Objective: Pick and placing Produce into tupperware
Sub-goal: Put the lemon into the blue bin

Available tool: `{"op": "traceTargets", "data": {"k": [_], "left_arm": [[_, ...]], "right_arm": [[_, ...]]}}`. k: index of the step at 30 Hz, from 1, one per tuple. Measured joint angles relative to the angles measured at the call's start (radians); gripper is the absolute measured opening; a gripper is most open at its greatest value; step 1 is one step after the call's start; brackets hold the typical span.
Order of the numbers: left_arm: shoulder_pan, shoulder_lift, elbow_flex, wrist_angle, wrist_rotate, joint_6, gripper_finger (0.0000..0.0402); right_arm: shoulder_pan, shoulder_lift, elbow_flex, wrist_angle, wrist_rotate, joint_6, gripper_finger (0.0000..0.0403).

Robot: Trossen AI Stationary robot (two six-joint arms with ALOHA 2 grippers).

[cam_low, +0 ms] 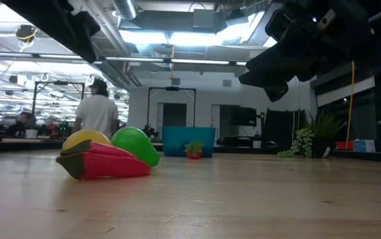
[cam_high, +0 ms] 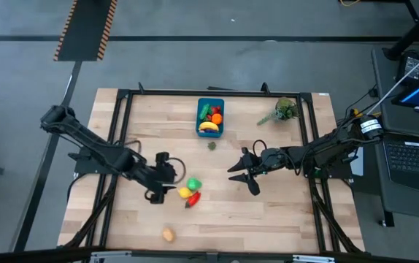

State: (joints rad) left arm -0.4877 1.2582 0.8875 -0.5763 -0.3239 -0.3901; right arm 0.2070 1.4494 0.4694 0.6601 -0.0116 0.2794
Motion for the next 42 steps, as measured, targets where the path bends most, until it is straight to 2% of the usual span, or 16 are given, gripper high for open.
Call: {"op": "traceTargets", "data": {"k": [5,9,18,23,31,34,42], "left_arm": [[0.000,0.143,0.158,-0.160,0.008,0.007,0.0211],[0.000,0.210,0.227,-0.157,0.018,0.007,0.0211],[0.002,0.237,0.230,-0.108,0.027,-0.016,0.0211],[0.011,0.237,0.230,-0.103,0.063,-0.028,0.0214],[0.040,0.237,0.230,-0.108,0.073,-0.018,0.0262],[0.063,0.237,0.230,-0.102,0.071,0.047,0.0280],[0.095,0.237,0.230,-0.098,0.071,0.082,0.0288]], "right_arm": [[0.000,0.000,0.000,0.000,0.000,0.000,0.0153],[0.000,0.000,0.000,0.000,0.000,0.000,0.0153],[0.000,0.000,0.000,-0.004,-0.003,0.000,0.0153],[0.000,0.000,0.000,-0.011,-0.065,0.005,0.0153],[0.002,0.000,0.000,-0.010,-0.095,0.087,0.0153],[0.002,0.000,0.000,-0.009,-0.095,0.082,0.0153],[0.002,0.000,0.000,-0.008,-0.095,0.081,0.0153]]}}
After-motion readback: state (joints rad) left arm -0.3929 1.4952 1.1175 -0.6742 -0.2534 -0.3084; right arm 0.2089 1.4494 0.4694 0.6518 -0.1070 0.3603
